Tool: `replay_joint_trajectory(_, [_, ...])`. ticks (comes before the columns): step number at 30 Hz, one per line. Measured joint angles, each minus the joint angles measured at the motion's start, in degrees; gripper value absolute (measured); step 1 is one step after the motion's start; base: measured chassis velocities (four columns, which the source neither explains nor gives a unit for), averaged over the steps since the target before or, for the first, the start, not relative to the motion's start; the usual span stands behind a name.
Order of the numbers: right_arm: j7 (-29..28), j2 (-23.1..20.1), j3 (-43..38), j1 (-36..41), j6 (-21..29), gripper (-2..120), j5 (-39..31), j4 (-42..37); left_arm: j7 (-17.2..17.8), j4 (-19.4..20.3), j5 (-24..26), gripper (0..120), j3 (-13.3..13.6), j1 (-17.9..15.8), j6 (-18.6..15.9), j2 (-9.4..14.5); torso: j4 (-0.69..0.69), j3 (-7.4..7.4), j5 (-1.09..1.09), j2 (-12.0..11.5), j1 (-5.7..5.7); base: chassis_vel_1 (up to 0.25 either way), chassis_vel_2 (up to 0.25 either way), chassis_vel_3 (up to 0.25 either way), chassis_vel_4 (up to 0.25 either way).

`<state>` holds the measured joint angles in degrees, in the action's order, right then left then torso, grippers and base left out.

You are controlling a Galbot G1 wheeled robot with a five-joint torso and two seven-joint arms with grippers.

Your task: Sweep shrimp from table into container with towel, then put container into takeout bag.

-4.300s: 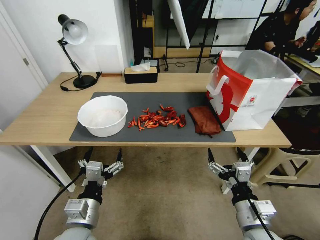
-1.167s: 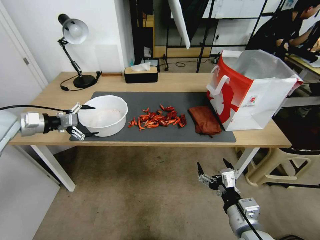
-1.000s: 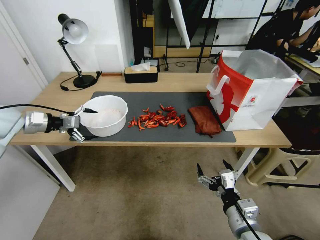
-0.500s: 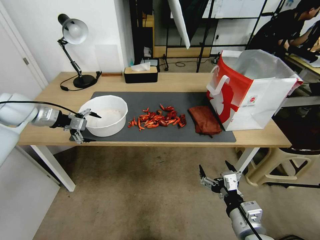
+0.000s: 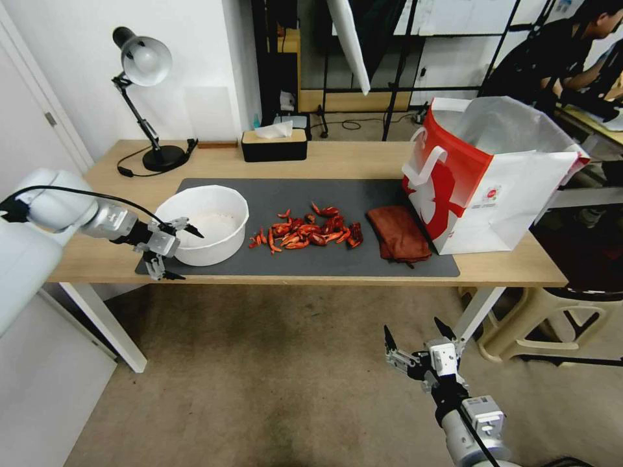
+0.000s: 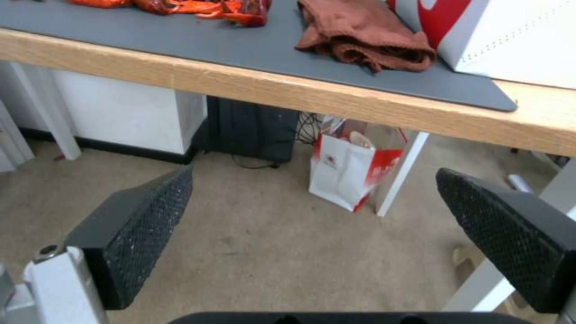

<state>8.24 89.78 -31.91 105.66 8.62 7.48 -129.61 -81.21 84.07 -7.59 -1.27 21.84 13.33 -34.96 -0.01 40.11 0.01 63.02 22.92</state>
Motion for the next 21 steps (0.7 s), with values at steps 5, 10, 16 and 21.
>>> replay_joint_trajectory(5, [-0.1, 0.0, -0.2, 0.0, -0.1, 100, -0.2, 0.3, -1.0, -1.0, -1.0, 66, 1.8, -1.8, 0.2, -0.9, 0.01, 0.0, 0.01, 0.0, -0.01, 0.0, 0.0, 0.0, 0.0])
replay_joint_trajectory(10, [-0.4, 0.2, -0.1, 0.0, -0.3, 100, -0.2, 0.9, -2.4, -1.0, -1.1, 46, 2.1, -2.1, 0.8, -0.8, 0.01, 0.0, 0.0, 0.0, 0.0, 0.0, 0.0, 0.0, 0.0])
replay_joint_trajectory(16, [-0.5, 0.3, 0.0, -0.3, -0.3, 100, -0.2, 1.3, -2.6, -1.2, -1.0, 24, 2.3, -2.1, 1.1, -1.2, 0.02, 0.0, 0.0, 0.0, 0.0, 0.0, 0.0, 0.0, 0.0])
replay_joint_trajectory(21, [-0.6, 0.4, 0.1, -0.3, -0.4, 100, 0.0, 1.5, -2.4, -1.6, -1.0, 5, 2.5, -2.4, 1.4, -1.6, -0.01, 0.0, -0.01, 0.0, 0.0, 0.0, 0.0, 0.0, 0.0])
